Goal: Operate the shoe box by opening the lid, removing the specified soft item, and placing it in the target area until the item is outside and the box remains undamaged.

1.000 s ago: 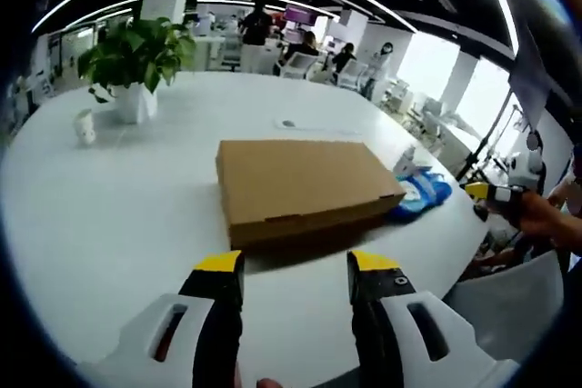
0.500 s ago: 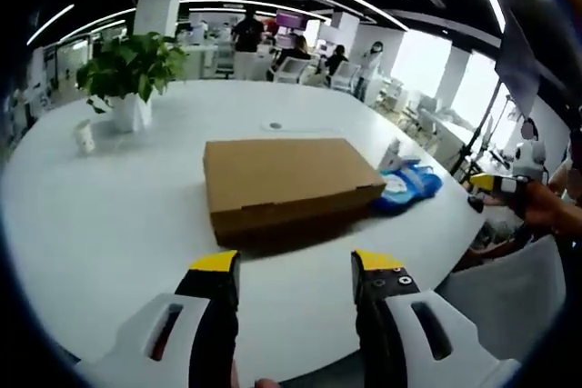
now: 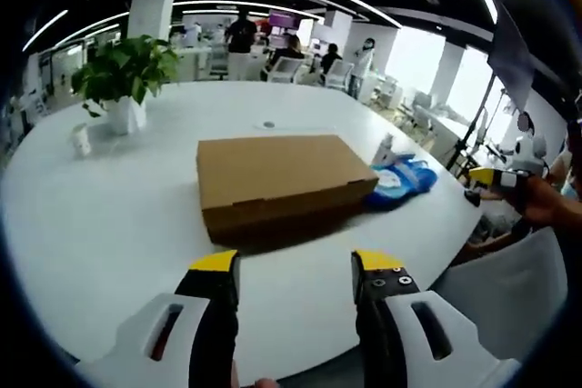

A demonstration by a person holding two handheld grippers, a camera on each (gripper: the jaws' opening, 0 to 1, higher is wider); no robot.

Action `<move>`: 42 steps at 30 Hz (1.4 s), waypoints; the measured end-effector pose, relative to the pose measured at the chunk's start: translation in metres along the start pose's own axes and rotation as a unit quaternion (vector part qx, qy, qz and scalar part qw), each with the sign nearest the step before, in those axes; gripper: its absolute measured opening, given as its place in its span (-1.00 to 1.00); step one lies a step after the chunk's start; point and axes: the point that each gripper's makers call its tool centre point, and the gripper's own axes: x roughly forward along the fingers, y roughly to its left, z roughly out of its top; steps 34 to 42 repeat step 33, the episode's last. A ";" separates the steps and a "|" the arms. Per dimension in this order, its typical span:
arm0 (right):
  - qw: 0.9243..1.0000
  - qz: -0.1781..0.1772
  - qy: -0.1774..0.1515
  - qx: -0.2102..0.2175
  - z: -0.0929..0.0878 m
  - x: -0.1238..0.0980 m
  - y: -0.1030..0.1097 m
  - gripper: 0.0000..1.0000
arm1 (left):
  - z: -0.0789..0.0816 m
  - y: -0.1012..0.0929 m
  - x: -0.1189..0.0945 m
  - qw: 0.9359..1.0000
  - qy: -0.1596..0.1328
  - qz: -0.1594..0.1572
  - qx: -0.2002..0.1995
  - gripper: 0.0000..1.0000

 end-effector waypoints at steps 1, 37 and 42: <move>1.000 0.000 0.000 0.000 0.000 0.000 0.000 0.20 | 0.000 0.000 0.000 1.000 0.001 0.000 0.000 0.00; 1.000 0.002 0.006 0.012 -0.005 -0.001 -0.002 0.19 | -0.001 -0.002 0.001 1.000 0.001 -0.002 -0.001 -0.01; 1.000 0.002 0.006 0.012 -0.005 -0.001 -0.002 0.19 | -0.001 -0.002 0.001 1.000 0.001 -0.002 -0.001 -0.01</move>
